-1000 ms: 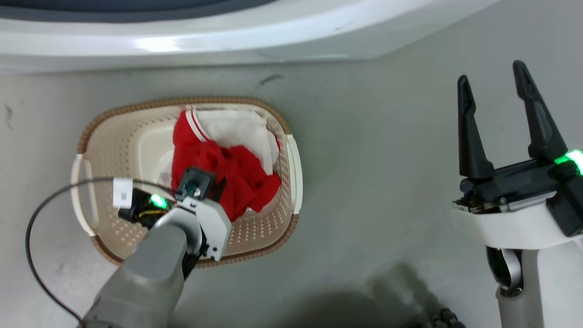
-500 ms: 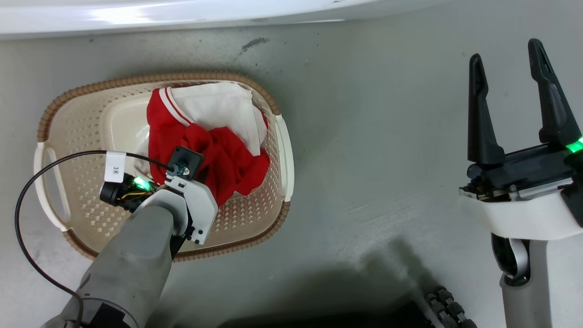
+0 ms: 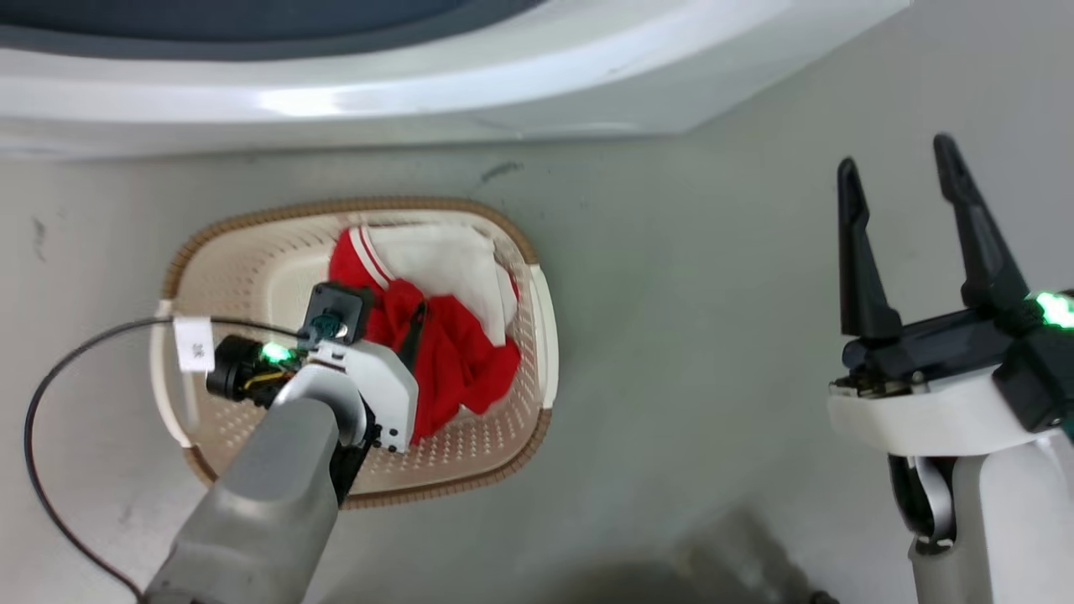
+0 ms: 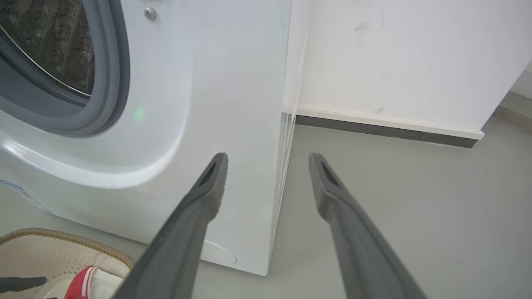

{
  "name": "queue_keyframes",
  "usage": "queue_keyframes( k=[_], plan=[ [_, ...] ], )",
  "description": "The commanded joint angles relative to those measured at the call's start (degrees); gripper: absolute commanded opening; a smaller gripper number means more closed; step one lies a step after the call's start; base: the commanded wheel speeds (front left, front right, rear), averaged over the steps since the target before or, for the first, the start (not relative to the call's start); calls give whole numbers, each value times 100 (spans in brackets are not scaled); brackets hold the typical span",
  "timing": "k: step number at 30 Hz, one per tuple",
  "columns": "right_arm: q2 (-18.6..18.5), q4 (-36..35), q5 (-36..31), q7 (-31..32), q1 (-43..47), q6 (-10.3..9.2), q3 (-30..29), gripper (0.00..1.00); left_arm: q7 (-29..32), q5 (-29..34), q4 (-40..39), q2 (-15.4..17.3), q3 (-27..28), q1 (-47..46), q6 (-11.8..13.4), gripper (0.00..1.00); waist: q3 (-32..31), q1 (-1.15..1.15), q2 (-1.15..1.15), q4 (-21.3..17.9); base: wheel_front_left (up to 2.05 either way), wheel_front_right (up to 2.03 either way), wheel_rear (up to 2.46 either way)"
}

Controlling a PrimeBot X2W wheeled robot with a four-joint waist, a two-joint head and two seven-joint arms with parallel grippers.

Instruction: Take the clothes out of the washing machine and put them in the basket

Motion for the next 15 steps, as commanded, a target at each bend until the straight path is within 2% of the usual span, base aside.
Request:
queue_keyframes(
  k=[1,8,15],
  plan=[
    [2,45,-49,-13,121,-4,22,100,-26,-40,-316,32,196,283,121,100,-479,0,0,137,0,0,0],
    [2,208,-83,-13,415,-4,22,100,-25,318,-1916,43,1128,1284,534,100,-1261,0,0,235,0,0,0],
    [2,325,-118,-13,774,-4,16,100,-26,1002,-3419,-66,2013,2227,700,100,-1955,0,0,370,0,0,0]
  ],
)
